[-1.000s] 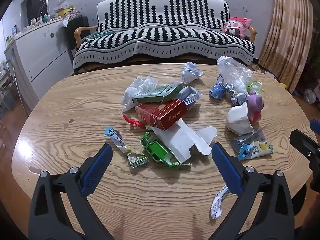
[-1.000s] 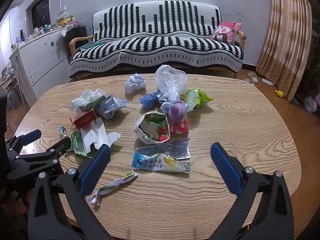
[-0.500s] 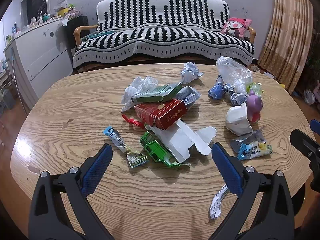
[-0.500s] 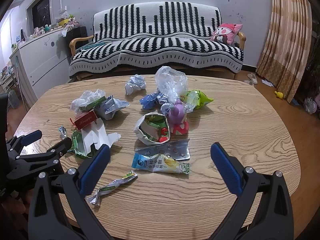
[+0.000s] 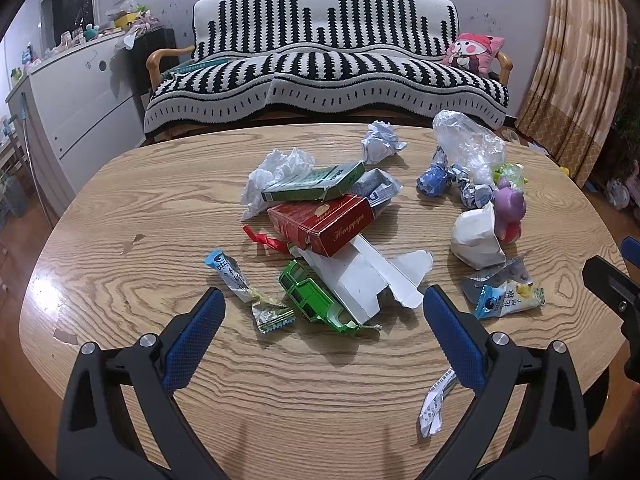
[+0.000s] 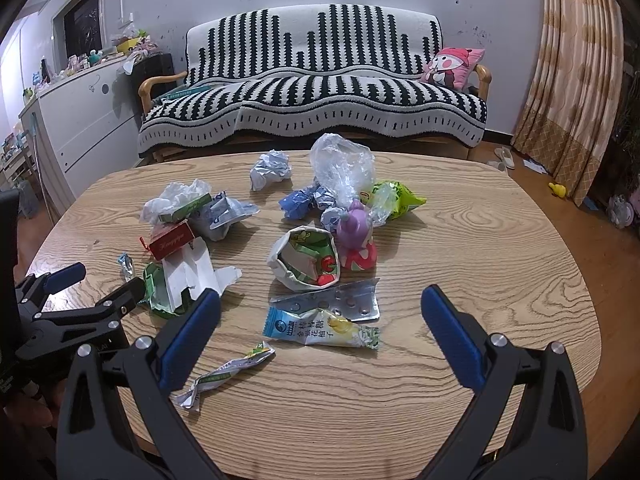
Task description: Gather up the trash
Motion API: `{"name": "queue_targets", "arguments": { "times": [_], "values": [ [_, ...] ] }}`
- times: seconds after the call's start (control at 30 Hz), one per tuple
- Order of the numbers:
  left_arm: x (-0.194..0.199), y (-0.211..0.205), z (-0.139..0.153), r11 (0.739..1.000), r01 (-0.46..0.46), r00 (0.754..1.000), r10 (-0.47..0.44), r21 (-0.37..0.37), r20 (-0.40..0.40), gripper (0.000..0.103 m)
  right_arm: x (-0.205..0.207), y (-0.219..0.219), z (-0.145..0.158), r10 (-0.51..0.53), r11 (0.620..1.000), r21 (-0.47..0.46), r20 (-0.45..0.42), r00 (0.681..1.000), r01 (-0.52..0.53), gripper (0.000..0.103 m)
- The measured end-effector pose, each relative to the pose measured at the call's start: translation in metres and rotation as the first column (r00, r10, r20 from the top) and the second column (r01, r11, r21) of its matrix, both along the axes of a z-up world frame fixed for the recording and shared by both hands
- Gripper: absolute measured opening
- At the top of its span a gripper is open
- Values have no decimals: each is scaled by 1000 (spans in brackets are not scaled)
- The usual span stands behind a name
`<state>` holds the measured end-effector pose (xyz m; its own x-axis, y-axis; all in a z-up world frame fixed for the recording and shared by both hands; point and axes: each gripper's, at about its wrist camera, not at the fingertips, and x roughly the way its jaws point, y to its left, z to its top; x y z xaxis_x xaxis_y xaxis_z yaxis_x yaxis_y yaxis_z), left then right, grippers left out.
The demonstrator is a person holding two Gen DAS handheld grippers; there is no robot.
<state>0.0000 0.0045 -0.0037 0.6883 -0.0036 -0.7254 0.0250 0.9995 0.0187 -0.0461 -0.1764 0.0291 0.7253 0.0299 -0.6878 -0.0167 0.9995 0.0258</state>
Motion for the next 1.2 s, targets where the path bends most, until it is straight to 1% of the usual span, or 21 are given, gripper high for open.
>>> {"name": "queue_targets", "arguments": {
  "times": [0.9,0.97,1.1,1.13,1.2],
  "values": [
    [1,1,-2,1000,5,1000,-5,3,-15,97,0,1,1,2,1000,0,2,1000,-2,97],
    [2,5,-3,1000,2,1000,-2,4,-19,97,0,1,0,1,1000,-1,2,1000,-1,97],
    [8,30,-1,1000,-20,999,20,-4,-26,97,-1,2,4,4,1000,4,-6,1000,-4,97],
    [10,38,-1,1000,-17,999,16,-10,-28,97,1,1,5,5,1000,4,-7,1000,-5,97],
    [13,52,-3,999,33,998,-34,-17,-50,97,-1,-2,7,20,1000,8,-22,1000,-20,97]
  ]
}}
